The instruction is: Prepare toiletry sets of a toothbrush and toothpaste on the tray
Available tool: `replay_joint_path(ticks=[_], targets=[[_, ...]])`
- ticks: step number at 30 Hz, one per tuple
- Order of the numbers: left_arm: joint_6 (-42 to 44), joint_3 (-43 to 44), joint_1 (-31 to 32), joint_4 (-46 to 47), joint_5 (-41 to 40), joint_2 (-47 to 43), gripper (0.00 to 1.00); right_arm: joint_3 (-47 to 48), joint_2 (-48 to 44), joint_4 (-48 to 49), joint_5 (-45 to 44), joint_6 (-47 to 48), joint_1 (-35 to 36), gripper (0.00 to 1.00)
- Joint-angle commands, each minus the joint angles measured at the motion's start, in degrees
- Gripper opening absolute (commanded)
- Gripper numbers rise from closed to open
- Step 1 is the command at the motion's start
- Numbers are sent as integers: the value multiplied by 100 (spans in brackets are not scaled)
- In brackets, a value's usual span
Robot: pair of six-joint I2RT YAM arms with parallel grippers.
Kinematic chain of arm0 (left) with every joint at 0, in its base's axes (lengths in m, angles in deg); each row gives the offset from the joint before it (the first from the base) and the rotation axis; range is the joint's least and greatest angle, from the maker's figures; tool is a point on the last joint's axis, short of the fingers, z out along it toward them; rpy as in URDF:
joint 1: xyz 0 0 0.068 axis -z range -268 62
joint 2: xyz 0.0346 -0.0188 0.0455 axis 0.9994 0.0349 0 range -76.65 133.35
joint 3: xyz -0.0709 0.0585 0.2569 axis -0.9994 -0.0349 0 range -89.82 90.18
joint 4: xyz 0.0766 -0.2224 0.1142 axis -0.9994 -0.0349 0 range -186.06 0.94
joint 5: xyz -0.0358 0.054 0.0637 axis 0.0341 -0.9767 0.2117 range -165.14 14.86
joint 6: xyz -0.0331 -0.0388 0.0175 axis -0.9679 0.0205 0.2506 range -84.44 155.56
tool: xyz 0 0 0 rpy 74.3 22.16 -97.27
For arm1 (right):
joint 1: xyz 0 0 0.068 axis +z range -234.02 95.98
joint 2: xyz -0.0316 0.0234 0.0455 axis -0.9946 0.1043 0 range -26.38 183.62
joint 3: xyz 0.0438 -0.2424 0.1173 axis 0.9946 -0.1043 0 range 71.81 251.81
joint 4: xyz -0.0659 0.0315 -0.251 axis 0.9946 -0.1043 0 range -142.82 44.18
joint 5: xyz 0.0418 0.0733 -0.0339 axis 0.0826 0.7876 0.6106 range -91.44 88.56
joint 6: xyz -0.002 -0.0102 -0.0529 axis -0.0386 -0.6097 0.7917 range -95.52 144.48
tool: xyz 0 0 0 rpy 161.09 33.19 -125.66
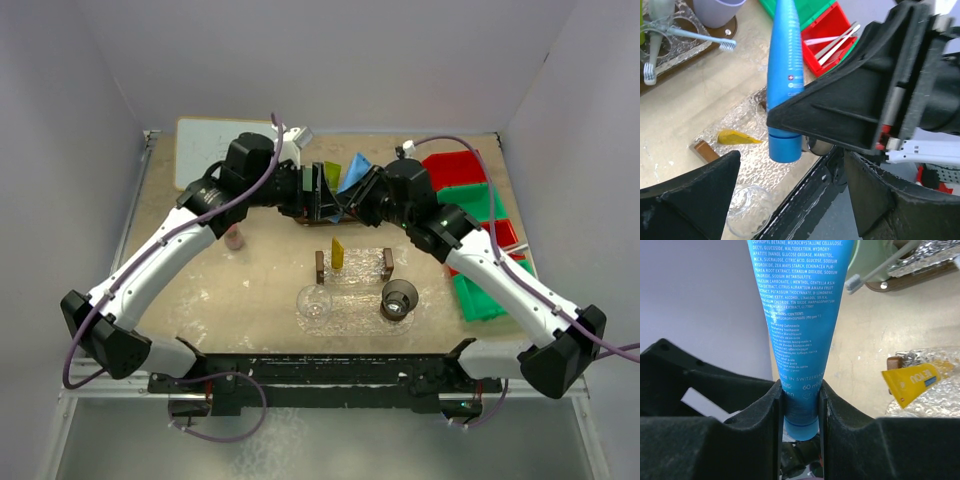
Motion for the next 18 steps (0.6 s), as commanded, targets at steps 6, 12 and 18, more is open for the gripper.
replay_joint_path(ticks=[6, 12, 18], targets=[[277, -366, 42, 449, -378, -566, 86, 254, -301, 329, -143, -266, 114, 31], [320, -66, 42, 392, -240, -150, 74, 286, -250, 445, 131, -289, 117, 31], [364, 7, 44, 475, -146, 1, 63, 325, -235, 451, 277, -371, 120, 31]])
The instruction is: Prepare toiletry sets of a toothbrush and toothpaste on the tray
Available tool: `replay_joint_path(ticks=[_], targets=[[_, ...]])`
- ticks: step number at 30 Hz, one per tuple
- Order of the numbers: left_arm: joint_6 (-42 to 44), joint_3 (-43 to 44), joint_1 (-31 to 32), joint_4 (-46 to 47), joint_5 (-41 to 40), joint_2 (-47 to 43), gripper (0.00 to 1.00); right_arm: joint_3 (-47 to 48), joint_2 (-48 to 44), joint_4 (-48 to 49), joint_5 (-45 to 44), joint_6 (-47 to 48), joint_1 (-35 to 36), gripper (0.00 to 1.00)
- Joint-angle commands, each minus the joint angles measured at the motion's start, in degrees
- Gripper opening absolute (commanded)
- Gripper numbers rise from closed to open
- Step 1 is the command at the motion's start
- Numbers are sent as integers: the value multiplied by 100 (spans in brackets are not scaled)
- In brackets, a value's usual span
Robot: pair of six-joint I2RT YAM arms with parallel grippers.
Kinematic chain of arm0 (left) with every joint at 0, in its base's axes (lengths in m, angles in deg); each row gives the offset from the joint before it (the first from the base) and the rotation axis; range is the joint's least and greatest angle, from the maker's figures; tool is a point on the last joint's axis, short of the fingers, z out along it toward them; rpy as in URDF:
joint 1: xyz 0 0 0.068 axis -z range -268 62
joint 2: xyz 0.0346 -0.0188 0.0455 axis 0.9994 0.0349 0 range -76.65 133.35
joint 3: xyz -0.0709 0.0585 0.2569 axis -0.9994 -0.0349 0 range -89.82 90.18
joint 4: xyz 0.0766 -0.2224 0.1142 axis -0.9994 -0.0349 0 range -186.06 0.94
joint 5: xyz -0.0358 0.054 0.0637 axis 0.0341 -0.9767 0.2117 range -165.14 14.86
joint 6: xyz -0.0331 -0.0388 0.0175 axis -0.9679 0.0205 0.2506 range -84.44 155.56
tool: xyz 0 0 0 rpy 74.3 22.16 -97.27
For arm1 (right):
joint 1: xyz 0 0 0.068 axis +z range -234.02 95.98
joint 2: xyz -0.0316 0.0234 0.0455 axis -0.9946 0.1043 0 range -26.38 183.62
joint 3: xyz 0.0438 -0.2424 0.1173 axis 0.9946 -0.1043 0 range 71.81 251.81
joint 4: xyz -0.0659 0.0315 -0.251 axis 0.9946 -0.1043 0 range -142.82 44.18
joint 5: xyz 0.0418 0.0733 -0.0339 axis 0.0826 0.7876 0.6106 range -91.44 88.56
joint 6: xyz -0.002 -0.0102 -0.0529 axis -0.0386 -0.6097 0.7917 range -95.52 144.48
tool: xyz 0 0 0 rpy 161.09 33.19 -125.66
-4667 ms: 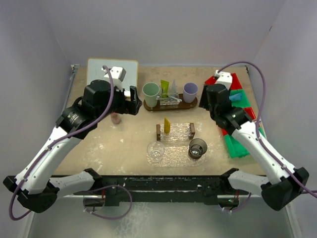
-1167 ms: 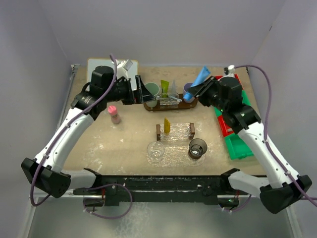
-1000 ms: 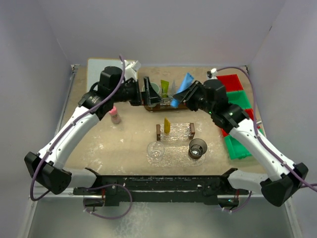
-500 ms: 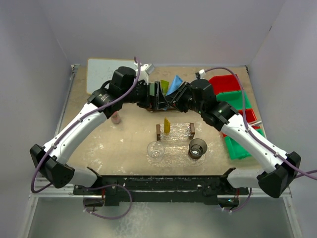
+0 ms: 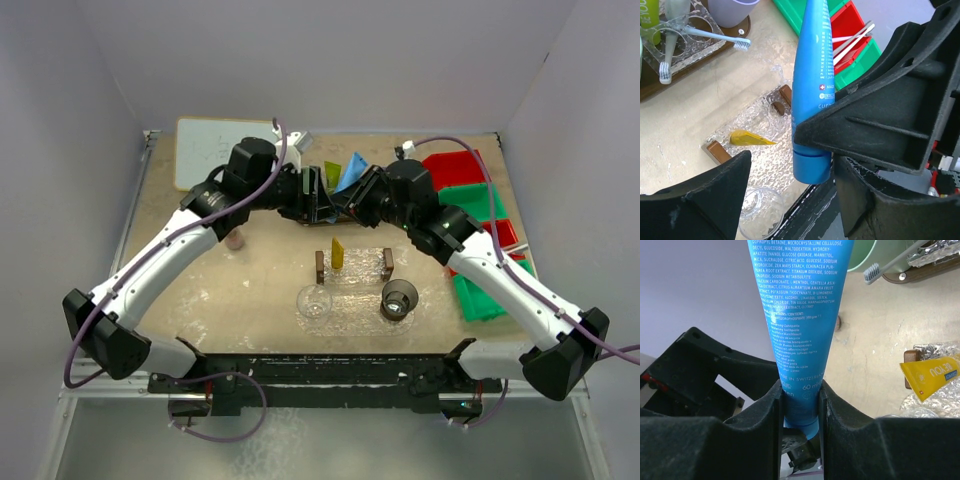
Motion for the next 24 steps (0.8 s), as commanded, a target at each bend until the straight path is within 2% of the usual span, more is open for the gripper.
replay_joint_path(ticks=[1, 8, 11, 14, 16, 19, 21, 24], targets=[[162, 289, 30, 349, 131, 68, 62, 260, -150, 378, 167, -136, 35, 31], [114, 307, 33, 517, 356, 193, 53, 263, -152, 431, 254, -198, 44, 31], [123, 300, 30, 556, 423, 202, 38, 313, -139, 414, 309, -117, 44, 33], [187, 286, 28, 601, 441, 115, 16, 306, -206, 371, 425, 83, 48, 38], [251, 211, 32, 677, 394, -17, 7, 338, -251, 320, 717, 542, 34, 49], [445, 110, 31, 700, 444, -236, 3, 670, -276, -287, 1037, 1725, -43, 74], [572, 51, 20, 661, 600, -359, 3, 988, -272, -904, 1314, 2726, -165, 86], [675, -127, 24, 716, 1003, -595, 3, 1322, -378, -1822, 1642, 4009, -538, 95]])
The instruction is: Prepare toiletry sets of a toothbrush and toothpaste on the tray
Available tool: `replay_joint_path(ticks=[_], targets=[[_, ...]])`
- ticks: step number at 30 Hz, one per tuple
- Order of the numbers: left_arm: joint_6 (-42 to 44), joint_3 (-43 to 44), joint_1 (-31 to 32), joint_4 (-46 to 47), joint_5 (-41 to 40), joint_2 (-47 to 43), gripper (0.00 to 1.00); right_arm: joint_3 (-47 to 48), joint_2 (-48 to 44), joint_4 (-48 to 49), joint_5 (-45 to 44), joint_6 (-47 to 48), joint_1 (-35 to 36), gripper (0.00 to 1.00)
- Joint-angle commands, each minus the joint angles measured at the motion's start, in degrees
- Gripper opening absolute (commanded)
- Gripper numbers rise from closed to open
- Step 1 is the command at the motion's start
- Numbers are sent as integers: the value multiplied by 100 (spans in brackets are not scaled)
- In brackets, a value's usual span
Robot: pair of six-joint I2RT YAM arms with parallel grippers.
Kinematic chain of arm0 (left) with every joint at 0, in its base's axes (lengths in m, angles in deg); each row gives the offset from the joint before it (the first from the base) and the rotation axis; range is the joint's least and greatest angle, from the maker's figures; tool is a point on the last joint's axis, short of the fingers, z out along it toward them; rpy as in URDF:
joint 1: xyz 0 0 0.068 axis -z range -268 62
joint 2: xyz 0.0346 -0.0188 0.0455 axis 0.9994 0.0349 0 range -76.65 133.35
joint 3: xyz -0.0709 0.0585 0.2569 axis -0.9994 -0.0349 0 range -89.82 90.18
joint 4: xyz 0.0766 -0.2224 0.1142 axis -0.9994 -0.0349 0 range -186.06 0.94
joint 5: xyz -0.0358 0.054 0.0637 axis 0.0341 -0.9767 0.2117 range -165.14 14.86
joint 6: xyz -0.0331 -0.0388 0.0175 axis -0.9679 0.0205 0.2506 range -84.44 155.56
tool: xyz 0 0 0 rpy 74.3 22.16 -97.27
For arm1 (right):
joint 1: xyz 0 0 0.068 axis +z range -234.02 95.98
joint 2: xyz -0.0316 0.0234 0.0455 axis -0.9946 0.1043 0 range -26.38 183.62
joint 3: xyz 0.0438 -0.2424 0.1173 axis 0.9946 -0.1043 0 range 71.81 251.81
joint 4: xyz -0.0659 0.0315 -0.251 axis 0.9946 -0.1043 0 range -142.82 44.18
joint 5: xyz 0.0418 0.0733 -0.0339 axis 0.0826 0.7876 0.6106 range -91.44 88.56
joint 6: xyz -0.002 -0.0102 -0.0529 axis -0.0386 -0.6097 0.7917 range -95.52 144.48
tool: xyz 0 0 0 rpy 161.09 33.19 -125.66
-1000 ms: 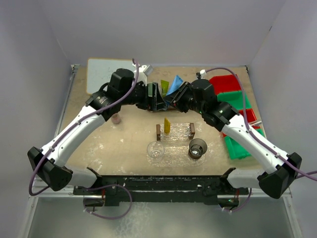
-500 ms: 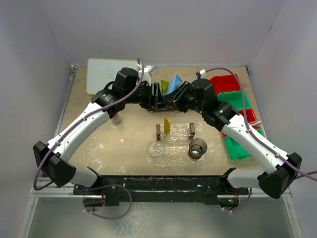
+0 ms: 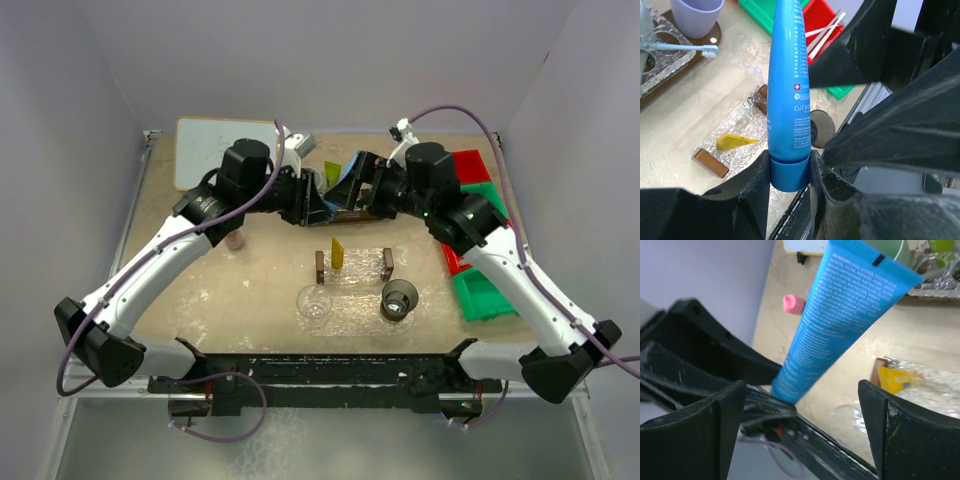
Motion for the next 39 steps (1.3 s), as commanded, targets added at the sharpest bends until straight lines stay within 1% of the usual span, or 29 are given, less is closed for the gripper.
replay_joint_path(ticks=[1, 3, 5, 7, 9, 11, 12, 14, 16, 19, 20, 21, 25, 27, 28, 29, 30, 31, 32, 33, 34, 35, 36, 37, 39], targets=[[320, -194, -23, 610, 621, -593, 3, 606, -422, -1330, 1228, 2480, -635, 95], [294, -362, -30, 729, 928, -786, 3, 698, -527, -1614, 1886, 3059, -1144, 95], [197, -583, -24, 900, 1270, -983, 3, 909, -539, -1828, 2738, 3563, -1593, 96], [103, -759, -24, 1102, 1570, -1104, 3, 1220, -387, -2002, 3629, 3768, -1930, 95], [36, -871, -24, 1196, 1884, -1200, 3, 1431, -167, -1975, 4637, 3708, -2165, 91], [-8, -931, -28, 1265, 2075, -1237, 3, 1357, -67, -1527, 5394, 3245, -2224, 87], [-24, -933, -24, 1292, 2145, -1242, 3, 1262, -42, -1121, 5730, 2939, -2227, 85], [-56, -932, -27, 1301, 2280, -1232, 3, 943, -41, -89, 6130, 2108, -2227, 81], [-101, -950, -26, 1351, 2414, -1234, 3, 711, -64, 972, 6298, 1518, -2228, 76], [-91, -963, -31, 1321, 2456, -1243, 3, 475, -6, 1905, 6505, 782, -2228, 59], [-63, -955, -28, 1278, 2462, -1238, 3, 426, 17, 2017, 6611, 674, -2227, 53], [-43, -944, -28, 1238, 2482, -1235, 3, 387, 34, 2073, 6715, 630, -2227, 44], [66, -871, -31, 1034, 2383, -1233, 3, 170, -71, 2163, 6902, 557, -2227, 22], [171, -787, -25, 816, 2211, -1226, 3, 75, -164, 1861, 6868, 779, -2227, 12], [206, -761, -27, 749, 2099, -1225, 3, 40, -214, 1620, 6827, 965, -2227, 8], [211, -753, -28, 713, 2038, -1234, 5, 11, -265, 1371, 6742, 1166, -2227, 7], [234, -740, -28, 624, 1909, -1243, 12, 6, -319, 942, 6587, 1428, -2227, 6], [277, -682, -27, 461, 1509, -1238, 21, 66, -359, 418, 6359, 1801, -2235, 2], [333, -599, -28, 193, 1086, -1234, 33, 180, -400, -204, 5954, 2237, -2236, 0], [360, -524, -37, -73, 602, -1226, 44, 337, -439, -902, 5358, 2845, -2236, 0], [353, -460, -33, -359, 91, -1225, 56, 499, -494, -1468, 4606, 3162, -2228, 0], [329, -412, -47, -575, -306, -1238, 63, 551, -566, -1962, 3593, 3379, -2230, 0], [274, -369, -55, -741, -699, -1246, 67, 580, -640, -2325, 2724, 3670, -2223, 0], [189, -323, -75, -908, -1009, -1243, 70, 552, -722, -2590, 1897, 3765, -2220, 0], [-6, -214, -115, -1179, -1479, -1223, 73, 512, -897, -2905, 912, 3909, -2200, 0]])
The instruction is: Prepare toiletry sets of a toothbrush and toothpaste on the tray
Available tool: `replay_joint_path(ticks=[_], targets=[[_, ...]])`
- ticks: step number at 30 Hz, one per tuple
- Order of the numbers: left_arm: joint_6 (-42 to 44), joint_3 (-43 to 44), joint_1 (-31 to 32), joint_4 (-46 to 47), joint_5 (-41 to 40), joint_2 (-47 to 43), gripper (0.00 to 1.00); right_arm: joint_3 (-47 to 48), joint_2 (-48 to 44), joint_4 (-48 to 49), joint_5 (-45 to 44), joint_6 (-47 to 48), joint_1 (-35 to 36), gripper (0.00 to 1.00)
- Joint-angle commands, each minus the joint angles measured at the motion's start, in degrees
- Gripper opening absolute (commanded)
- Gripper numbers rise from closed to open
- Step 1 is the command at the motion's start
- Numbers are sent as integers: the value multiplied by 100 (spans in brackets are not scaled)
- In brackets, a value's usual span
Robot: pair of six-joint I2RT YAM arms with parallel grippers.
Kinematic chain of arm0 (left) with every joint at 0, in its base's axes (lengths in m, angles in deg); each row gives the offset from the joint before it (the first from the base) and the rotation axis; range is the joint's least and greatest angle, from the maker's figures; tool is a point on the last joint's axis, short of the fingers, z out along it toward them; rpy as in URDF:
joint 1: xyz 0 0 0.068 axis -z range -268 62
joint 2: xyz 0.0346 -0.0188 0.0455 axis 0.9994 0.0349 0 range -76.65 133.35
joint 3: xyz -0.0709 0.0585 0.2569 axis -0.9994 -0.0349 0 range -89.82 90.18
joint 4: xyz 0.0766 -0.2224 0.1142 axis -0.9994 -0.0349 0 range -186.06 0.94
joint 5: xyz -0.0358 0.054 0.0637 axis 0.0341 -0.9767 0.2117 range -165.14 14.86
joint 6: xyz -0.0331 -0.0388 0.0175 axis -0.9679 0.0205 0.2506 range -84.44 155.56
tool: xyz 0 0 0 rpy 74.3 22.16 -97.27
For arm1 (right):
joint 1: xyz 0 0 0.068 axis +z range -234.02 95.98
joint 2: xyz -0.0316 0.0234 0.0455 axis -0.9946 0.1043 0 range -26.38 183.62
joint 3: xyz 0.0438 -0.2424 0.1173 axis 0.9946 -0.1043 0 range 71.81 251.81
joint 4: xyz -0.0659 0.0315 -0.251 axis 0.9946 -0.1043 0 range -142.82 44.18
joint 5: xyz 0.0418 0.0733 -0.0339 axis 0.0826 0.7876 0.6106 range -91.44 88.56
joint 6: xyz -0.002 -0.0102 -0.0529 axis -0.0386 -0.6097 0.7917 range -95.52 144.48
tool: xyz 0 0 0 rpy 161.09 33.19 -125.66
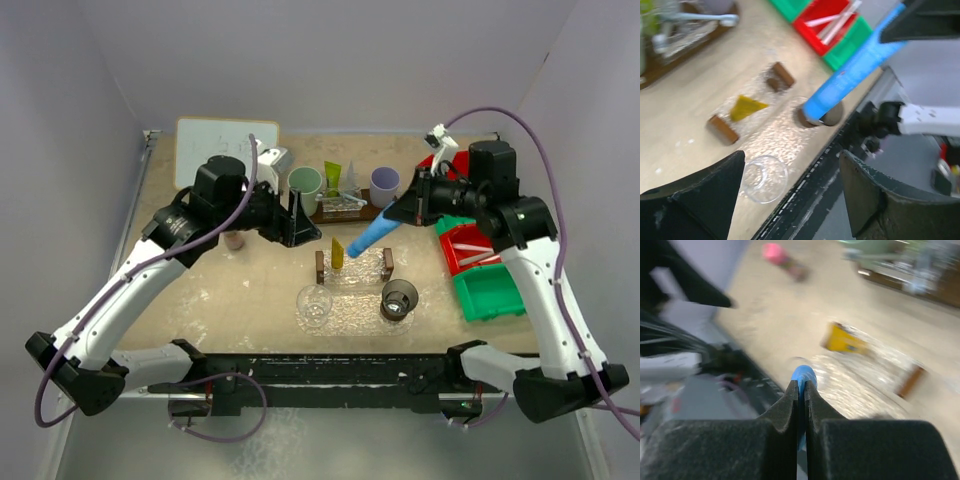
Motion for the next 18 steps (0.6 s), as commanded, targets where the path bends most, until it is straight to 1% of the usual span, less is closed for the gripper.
replay_joint_path(ticks=[1, 4, 6, 9, 10, 12, 14, 18], targets=[[-293, 476, -93, -830, -1836, -77, 74, 245, -519, -1569, -3207, 1044, 31, 0], [-388, 564, -132, -862, -1956, -57, 77, 79, -670, -1360, -3906, 969, 157, 0], [-448, 565, -147, -826, -2044, -89, 78, -126, -664, -1123, -4297, 844, 411, 0], [-437, 620, -152, -810, -2139, -109, 79, -385, -530, -770, -5287, 586, 1211, 0], [-411, 668, -158, -823, -2166, -107, 79, -456, -477, -665, -5491, 507, 1521, 0], [-377, 743, -158, -892, -2274, -119, 85, -600, -381, -432, -5980, 345, 1956, 0], [-361, 774, -165, -939, -2391, -178, 89, -767, -287, -120, -6402, 257, 2352, 0], [-363, 763, -167, -964, -2545, -291, 96, -1025, 27, 343, -6908, 18, 2873, 0]])
